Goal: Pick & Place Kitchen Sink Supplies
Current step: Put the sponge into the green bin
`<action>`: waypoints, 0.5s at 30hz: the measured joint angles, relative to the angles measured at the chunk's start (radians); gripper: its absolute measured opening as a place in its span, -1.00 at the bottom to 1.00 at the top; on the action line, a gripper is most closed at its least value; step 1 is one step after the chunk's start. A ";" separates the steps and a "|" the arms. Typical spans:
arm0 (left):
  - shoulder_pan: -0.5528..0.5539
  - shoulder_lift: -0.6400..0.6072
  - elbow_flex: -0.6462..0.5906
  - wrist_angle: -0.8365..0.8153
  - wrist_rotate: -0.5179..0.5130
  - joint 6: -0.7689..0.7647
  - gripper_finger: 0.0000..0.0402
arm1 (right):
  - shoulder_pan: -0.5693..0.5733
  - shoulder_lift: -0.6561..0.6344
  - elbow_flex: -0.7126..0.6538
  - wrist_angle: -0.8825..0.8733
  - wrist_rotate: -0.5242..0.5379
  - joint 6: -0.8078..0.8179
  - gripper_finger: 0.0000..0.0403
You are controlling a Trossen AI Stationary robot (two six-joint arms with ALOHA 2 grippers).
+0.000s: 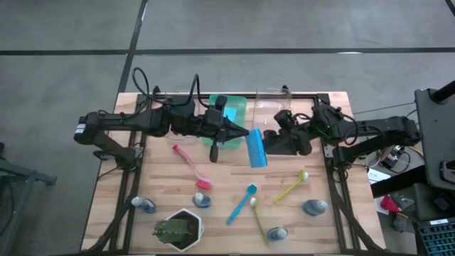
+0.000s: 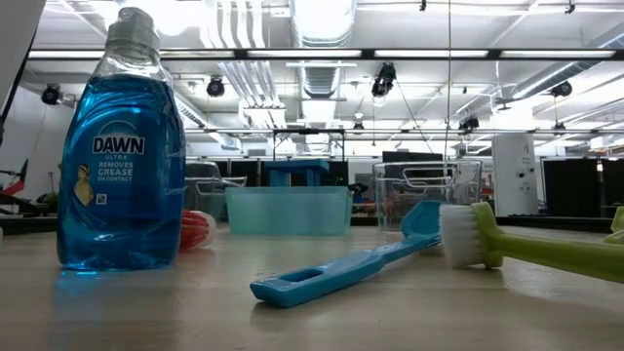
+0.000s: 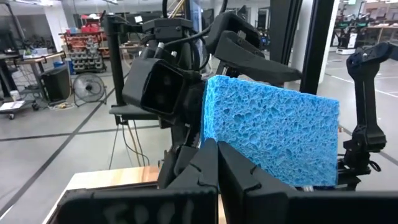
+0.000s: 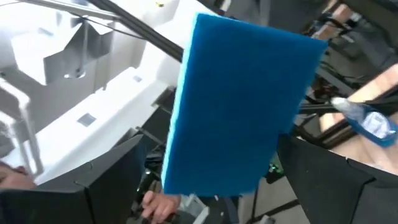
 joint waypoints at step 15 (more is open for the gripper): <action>-0.002 -0.006 -0.001 0.056 -0.002 -0.002 -1.00 | -0.005 0.045 0.000 0.125 -0.021 -0.024 0.78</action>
